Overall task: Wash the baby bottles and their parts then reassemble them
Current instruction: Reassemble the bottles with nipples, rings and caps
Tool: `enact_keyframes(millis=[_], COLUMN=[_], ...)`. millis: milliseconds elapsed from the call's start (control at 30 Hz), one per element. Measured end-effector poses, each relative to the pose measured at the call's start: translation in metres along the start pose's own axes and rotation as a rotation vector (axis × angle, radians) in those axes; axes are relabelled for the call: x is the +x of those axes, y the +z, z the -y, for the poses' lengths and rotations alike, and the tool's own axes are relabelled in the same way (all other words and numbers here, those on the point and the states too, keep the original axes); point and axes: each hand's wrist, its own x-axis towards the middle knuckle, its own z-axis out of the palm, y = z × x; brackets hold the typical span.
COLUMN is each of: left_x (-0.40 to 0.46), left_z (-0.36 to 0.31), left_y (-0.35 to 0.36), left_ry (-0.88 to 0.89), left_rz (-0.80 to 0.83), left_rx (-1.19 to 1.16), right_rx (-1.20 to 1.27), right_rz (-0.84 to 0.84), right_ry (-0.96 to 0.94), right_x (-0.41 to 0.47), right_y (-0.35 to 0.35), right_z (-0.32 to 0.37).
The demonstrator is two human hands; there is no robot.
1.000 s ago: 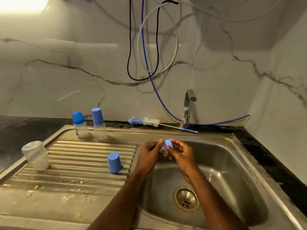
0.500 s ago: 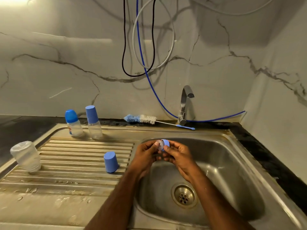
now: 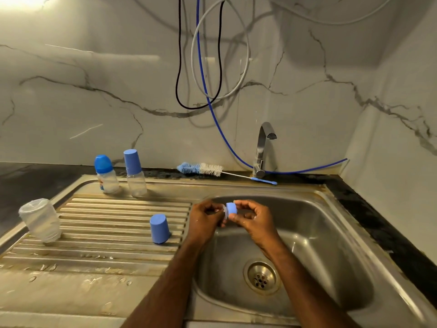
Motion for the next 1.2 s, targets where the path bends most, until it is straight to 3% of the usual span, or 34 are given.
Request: enact_keyframes(millis=[200,433,600,933,1200], left_x=[-0.003,-0.006,-0.005,-0.003,-0.004], left_z=[0.001,-0.004,0.001,-0.004,0.001], left_y=[-0.001,0.011,0.009,0.001,0.007], left_ry=[-0.064,-0.196,-0.161,-0.049,-0.079], left_rz=[0.054,0.325,0.356,0.366,0.403], left_rx=[-0.044,-0.213,-0.251,-0.201,-0.245], right_rx=[0.02,-0.1,-0.052,-0.172,-0.048], right_rz=[0.028,-0.159,-0.067,-0.079,-0.044], right_ry=[-0.022,-0.049,-0.031,-0.111,0.026], right_x=[-0.003,0.006,0.004,0.004,0.003], right_y=[0.0,-0.007,-0.009,-0.014,-0.018], right_z=[0.001,-0.004,-0.003,0.007,0.01])
